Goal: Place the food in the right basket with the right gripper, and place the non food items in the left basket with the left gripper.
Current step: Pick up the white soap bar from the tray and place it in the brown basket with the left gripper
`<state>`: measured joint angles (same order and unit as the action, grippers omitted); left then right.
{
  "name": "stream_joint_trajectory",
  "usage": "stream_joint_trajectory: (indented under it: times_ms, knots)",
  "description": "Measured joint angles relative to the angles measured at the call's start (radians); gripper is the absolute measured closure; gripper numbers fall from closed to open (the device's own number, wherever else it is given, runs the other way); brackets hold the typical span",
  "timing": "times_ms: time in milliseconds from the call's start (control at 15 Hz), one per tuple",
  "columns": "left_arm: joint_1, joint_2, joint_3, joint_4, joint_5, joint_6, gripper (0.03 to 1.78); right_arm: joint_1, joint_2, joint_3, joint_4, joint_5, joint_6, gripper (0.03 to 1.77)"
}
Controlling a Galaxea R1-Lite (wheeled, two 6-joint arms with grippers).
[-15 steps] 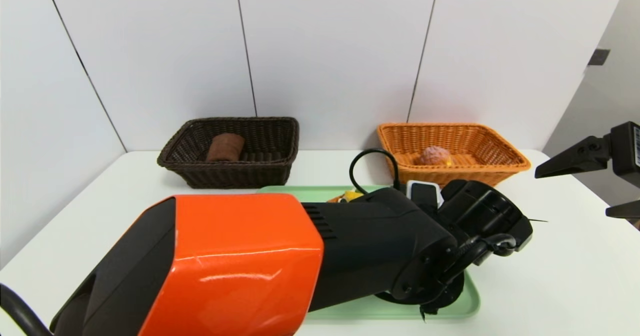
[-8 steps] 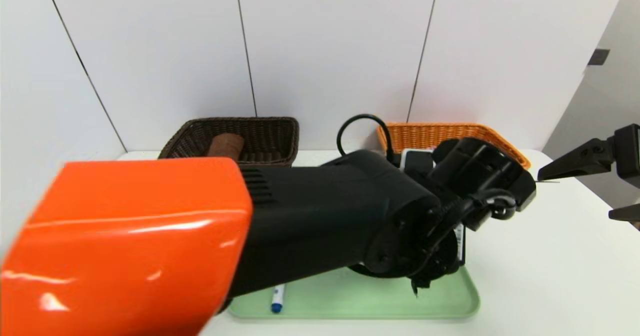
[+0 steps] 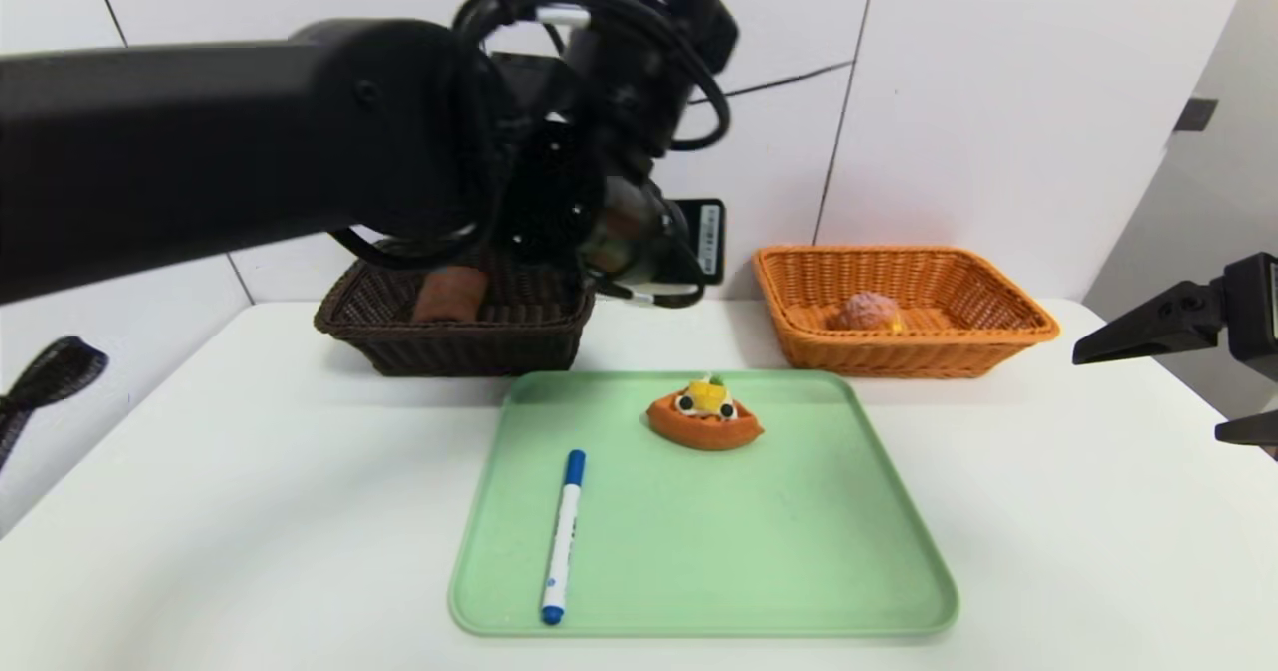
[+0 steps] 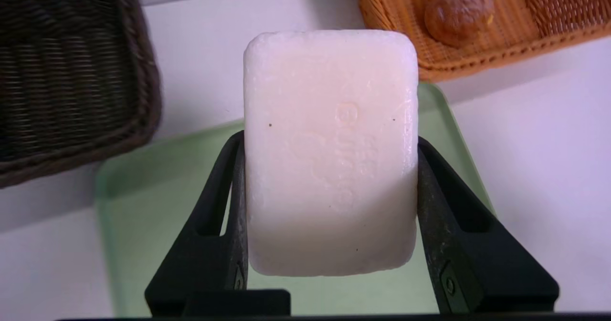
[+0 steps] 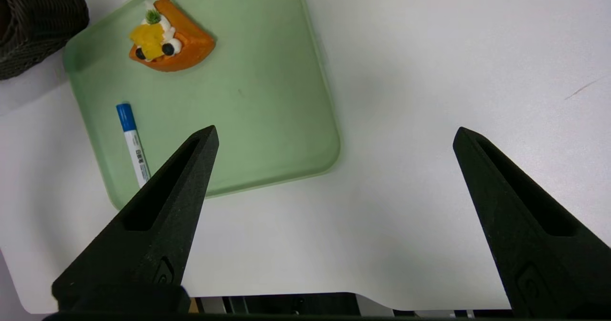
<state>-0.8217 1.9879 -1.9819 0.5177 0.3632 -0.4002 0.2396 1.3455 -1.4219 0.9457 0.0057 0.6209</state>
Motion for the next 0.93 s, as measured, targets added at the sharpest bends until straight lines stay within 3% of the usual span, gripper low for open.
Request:
stream_joint_trajectory:
  times_ms: [533,933]
  knots:
    - [0.348,-0.040,0.000,0.011,-0.114,0.032,0.83,-0.004,0.001,-0.001,0.001,-0.001,0.000,0.10]
    - [0.540,0.105,0.000,-0.015,-0.122,0.082,0.83,-0.011,-0.002,-0.003,0.001,0.000,-0.001,0.10]
